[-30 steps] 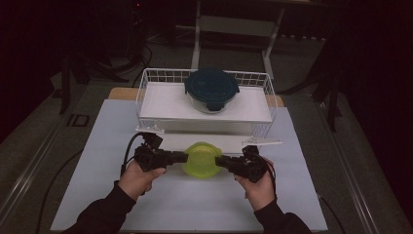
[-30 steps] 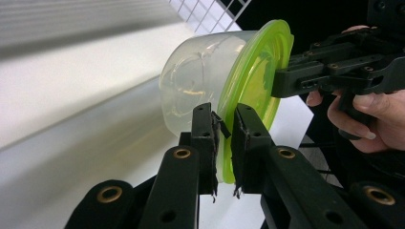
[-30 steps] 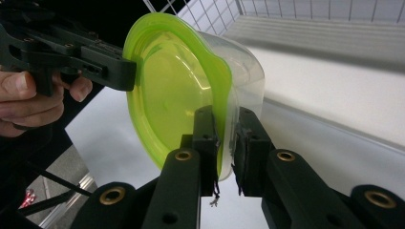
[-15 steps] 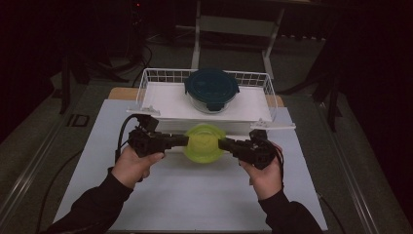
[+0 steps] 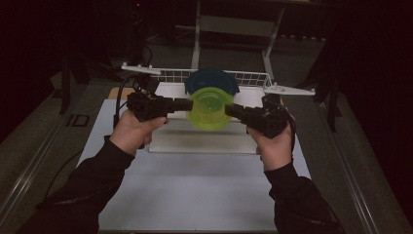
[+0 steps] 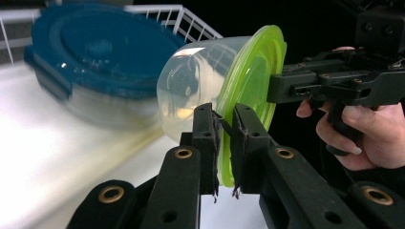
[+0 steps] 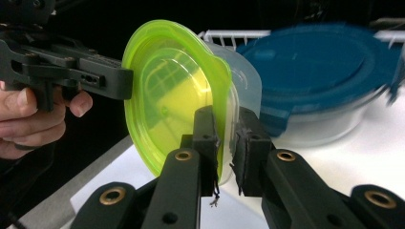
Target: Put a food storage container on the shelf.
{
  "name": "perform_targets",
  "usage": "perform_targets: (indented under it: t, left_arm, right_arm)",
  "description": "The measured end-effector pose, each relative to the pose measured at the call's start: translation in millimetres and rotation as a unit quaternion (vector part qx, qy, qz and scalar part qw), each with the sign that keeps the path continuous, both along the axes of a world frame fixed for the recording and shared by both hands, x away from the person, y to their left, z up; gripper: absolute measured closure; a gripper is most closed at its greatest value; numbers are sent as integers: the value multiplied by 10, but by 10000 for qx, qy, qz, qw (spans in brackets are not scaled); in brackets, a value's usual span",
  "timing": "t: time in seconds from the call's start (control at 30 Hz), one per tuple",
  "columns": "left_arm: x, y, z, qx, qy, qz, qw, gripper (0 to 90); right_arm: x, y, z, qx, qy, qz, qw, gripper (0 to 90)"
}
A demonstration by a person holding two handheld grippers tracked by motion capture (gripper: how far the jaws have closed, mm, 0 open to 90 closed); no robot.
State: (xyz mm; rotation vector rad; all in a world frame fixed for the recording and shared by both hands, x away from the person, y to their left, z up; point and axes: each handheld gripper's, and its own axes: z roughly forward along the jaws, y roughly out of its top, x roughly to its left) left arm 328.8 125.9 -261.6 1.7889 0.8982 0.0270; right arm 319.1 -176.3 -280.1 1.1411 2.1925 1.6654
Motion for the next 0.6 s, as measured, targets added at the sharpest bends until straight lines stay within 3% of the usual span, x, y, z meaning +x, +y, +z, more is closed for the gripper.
perform_targets:
  t: [0.23,0.6]
  left_arm:
    - [268,-67,117,-98,45,83,9999,808]
    - [578,-140,149,-48,268,199,9994,804]
  right_arm:
    - [246,-43,169,38,116,-149,9998,808]
    - [576,-86,205,71,480,-272,9985,805]
